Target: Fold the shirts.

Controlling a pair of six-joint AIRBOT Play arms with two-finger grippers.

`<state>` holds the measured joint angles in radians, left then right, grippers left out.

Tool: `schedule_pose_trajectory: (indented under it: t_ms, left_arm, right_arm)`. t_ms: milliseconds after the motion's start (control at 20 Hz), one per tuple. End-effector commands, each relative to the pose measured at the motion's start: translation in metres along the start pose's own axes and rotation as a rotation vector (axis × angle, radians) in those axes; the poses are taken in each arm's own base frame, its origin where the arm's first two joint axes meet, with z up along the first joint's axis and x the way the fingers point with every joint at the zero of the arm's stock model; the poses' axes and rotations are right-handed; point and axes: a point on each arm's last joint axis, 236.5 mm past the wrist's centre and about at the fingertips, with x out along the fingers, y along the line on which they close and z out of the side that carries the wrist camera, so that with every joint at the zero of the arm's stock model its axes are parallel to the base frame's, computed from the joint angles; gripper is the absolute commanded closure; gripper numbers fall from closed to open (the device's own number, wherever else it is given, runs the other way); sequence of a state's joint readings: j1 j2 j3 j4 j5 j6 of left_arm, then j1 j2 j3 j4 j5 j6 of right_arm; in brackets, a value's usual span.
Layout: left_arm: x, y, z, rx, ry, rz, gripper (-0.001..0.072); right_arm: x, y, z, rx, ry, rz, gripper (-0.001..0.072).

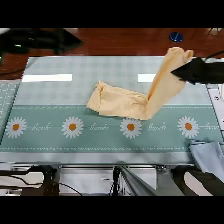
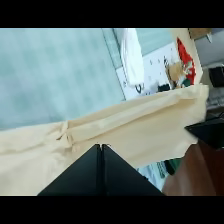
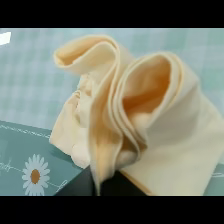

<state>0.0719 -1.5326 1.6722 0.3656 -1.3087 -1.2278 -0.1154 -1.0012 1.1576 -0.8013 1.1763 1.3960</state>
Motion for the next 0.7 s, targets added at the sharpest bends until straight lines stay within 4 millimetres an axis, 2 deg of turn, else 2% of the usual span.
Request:
schedule_pose_trajectory:
  t_ms: [0, 50, 150, 250, 450, 550, 650]
  left_arm:
    - [-0.107, -0.021, 0.031, 0.124, -0.184, 0.104, 0.0685]
    - [-0.128, -0.025, 0.034, 0.14, -0.218, 0.13, 0.0686]
    - [-0.154, -0.031, 0.032, 0.159, -0.245, 0.162, 0.0686]
    - [-0.163, -0.036, 0.022, 0.187, -0.223, 0.172, 0.0685]
    - [-0.155, -0.041, 0.015, 0.196, -0.188, 0.155, 0.0685]
    - [-0.146, -0.042, 0.01, 0.207, -0.16, 0.16, 0.0685]
    - [-0.136, -0.034, 0.002, 0.216, -0.113, 0.2, 0.0685]
  right_arm:
    - [0.053, 0.005, 0.0, -0.02, -0.001, -0.056, 0.0696]
    - [0.074, 0.009, -0.004, -0.022, 0.015, -0.048, 0.0696]
    - [0.115, 0.016, -0.013, -0.027, 0.032, -0.035, 0.0696]
    - [0.156, 0.023, -0.024, -0.005, 0.037, -0.025, 0.0695]
    - [0.223, 0.046, -0.049, 0.056, 0.022, 0.025, 0.0695]
    - [0.246, 0.06, -0.06, 0.106, 0.001, 0.052, 0.0695]
    - [0.261, 0.073, -0.074, 0.165, 0.006, 0.08, 0.0693]
